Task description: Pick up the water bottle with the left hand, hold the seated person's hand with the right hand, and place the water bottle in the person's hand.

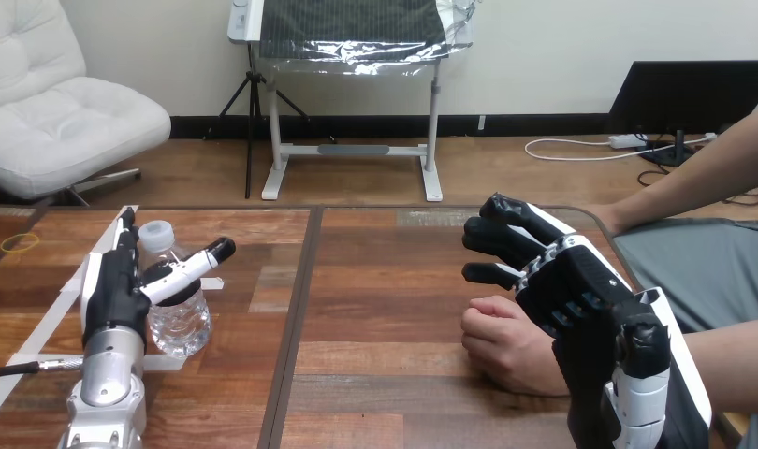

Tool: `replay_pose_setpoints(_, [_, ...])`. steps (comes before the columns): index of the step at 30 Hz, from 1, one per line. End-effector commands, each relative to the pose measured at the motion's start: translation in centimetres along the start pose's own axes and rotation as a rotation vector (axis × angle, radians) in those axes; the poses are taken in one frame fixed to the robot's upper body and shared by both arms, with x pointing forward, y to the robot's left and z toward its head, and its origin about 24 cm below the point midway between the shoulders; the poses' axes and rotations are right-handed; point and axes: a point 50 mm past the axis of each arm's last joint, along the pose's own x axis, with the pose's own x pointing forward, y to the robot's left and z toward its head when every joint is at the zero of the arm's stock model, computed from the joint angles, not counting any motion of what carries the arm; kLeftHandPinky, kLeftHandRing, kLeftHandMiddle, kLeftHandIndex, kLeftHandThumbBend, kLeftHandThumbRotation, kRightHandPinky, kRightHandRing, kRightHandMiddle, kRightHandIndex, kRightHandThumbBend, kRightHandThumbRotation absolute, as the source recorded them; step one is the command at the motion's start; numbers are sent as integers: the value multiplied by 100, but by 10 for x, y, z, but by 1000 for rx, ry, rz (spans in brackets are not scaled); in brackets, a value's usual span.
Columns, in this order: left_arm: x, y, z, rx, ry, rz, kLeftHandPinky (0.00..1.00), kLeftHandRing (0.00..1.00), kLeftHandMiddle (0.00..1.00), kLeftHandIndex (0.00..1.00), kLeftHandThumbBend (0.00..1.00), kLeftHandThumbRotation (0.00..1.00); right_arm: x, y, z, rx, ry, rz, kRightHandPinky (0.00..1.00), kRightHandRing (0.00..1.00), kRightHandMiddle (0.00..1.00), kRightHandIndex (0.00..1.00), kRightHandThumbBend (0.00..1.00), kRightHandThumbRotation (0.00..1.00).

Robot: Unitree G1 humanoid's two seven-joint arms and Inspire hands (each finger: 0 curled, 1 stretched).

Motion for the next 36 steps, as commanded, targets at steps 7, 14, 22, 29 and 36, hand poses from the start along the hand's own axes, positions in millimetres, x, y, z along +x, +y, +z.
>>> replay_pose_setpoints(7, [12, -11, 26, -32, -45, -23, 99, 100, 100, 100, 100, 24, 10, -2, 11, -13, -83, 12, 75, 82, 80, 81, 80, 100])
replay_pose_setpoints(14, [12, -12, 26, -29, -35, -24, 99, 100, 100, 100, 100, 22, 10, -2, 11, -10, -86, 13, 75, 82, 80, 81, 80, 100])
replay_pose_setpoints(22, [13, -14, 25, -27, -22, -24, 98, 100, 100, 100, 100, 19, 10, -2, 11, -8, -82, 11, 76, 82, 80, 81, 80, 100])
replay_pose_setpoints(29, [13, -16, 25, -6, -21, -27, 97, 100, 100, 100, 100, 15, 10, -2, 11, -8, -80, 9, 76, 82, 80, 81, 80, 100])
replay_pose_setpoints(36, [13, -18, 26, 15, -14, -29, 94, 100, 100, 100, 100, 12, 9, -2, 11, -12, -79, 6, 76, 82, 80, 81, 80, 100])
